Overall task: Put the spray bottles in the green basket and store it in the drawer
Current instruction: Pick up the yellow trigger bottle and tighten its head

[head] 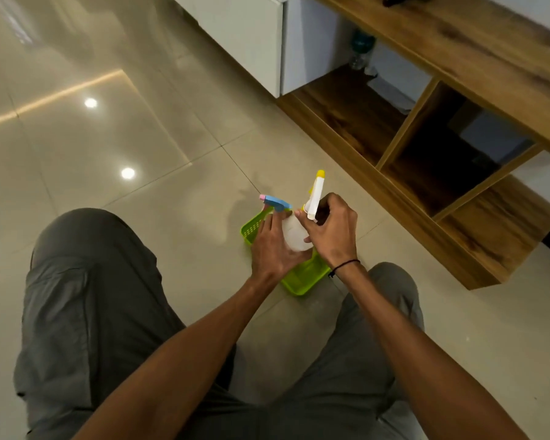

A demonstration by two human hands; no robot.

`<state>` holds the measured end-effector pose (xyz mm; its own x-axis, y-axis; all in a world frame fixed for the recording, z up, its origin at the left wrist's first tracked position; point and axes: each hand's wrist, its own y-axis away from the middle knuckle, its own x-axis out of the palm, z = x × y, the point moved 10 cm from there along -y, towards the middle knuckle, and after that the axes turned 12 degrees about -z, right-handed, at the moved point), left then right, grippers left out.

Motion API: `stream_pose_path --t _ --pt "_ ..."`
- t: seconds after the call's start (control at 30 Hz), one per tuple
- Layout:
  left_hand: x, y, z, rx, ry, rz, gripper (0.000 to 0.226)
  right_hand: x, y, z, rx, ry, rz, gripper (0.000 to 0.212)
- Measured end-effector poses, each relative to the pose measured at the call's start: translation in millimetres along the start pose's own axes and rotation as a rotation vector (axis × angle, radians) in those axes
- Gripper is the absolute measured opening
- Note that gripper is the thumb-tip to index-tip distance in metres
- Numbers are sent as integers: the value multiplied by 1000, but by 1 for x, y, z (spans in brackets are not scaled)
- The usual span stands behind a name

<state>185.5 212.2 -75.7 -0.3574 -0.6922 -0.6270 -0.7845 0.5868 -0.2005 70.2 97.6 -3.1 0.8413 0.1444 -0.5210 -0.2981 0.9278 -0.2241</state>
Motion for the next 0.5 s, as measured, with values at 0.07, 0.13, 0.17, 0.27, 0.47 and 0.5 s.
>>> stream_pose_path --t 0.07,0.13,0.17,0.27,0.47,0.5 --pt "-5 9 6 14 50 -20 97 1 5 4 -29 7 -13 43" --pt "-3 15 12 41 118 14 99 -1 7 7 -61 23 -45 42" --pt "-1 19 16 41 144 58 103 -3 7 6 -70 31 -57 42" --pt "10 23 24 29 107 173 106 -7 5 -3 -68 47 -70 40" --pt "22 26 45 137 -244 303 70 -10 4 -22 -65 81 -56 38" --pt "16 24 51 116 -262 261 64 -9 4 -28 -52 81 -45 38"
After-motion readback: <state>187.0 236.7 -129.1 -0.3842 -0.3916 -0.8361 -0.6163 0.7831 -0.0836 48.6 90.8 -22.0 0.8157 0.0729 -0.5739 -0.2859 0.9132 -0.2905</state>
